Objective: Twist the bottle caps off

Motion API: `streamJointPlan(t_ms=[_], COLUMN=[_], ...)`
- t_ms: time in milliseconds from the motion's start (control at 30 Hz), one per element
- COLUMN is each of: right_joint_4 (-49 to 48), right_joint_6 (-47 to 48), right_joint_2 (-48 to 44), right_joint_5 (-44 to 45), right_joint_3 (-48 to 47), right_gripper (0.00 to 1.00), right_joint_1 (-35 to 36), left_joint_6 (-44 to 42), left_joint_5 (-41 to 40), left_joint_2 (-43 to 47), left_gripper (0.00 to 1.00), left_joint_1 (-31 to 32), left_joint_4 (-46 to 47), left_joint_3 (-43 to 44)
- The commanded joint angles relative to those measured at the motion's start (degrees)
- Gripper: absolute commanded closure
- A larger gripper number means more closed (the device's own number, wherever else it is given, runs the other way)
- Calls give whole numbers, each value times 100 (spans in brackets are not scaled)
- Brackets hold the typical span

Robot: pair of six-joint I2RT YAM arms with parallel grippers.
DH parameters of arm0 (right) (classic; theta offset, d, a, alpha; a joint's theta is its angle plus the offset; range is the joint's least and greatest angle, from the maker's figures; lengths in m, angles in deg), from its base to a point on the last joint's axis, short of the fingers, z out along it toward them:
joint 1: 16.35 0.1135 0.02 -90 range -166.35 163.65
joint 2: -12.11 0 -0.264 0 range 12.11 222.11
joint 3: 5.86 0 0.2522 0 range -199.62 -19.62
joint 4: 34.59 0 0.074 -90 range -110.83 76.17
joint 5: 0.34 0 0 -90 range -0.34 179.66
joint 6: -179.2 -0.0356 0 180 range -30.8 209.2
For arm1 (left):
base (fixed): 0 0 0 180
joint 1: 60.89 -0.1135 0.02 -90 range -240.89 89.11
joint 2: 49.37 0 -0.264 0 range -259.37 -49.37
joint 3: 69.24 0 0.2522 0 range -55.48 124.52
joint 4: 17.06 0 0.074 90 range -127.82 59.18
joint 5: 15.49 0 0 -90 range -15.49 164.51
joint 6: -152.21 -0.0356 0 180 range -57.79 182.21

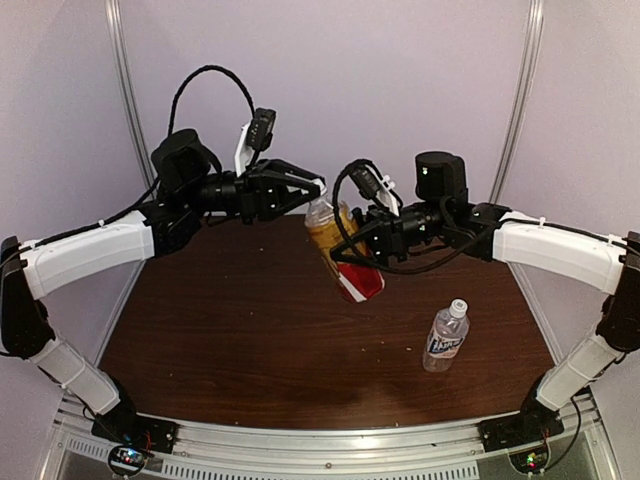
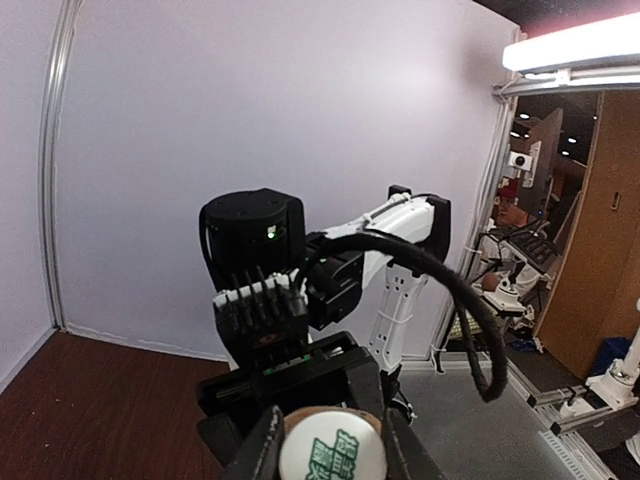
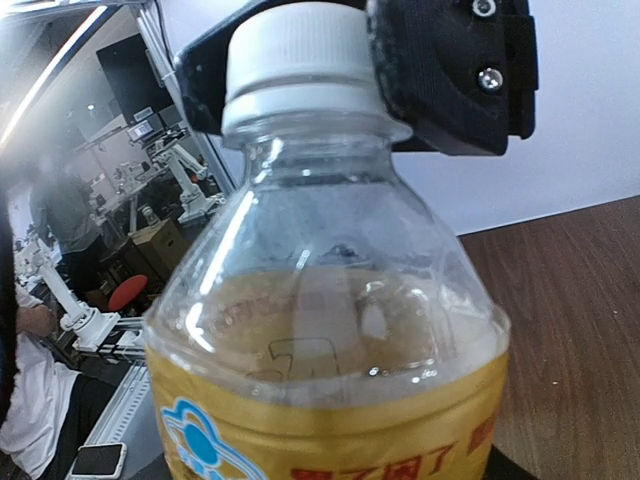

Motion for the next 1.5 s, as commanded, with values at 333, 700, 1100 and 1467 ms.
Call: streamJointPlan(t_ms=[333, 700, 1100, 1467], right_joint_4=[149, 38, 664, 975], right_joint_6=[892, 1024, 1502, 1274], right_joint_2=[-245, -395, -373, -52], right_joint_5=[3783, 4339, 2435, 413], right_joint_3=[313, 547, 342, -187], right_gripper=[36, 34, 31, 30], right_joint_1=[-18, 29, -18, -44], left_joint_6=[642, 633, -146, -1056], left_joint_5=[-5495, -5880, -4010, -746], left_joint_2=[136, -76, 534, 736], left_gripper=[100, 84, 30, 19], left_joint_1=[1027, 1094, 561, 74], left_joint_4=[-3168, -2963, -2156, -1698], left_joint_3=[1112, 1041, 521, 336])
